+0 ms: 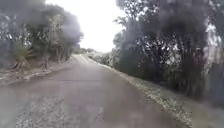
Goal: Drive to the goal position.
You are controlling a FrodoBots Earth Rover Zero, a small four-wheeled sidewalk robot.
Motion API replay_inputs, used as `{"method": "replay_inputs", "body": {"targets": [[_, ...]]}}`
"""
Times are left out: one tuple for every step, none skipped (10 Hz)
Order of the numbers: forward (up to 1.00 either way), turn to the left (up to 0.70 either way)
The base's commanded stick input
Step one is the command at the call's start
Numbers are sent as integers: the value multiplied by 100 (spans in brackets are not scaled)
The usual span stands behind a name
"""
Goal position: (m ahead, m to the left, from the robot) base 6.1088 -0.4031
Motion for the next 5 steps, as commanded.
{"method": "replay_inputs", "body": {"targets": [[70,11],[70,10],[70,27],[70,35],[70,35]]}}
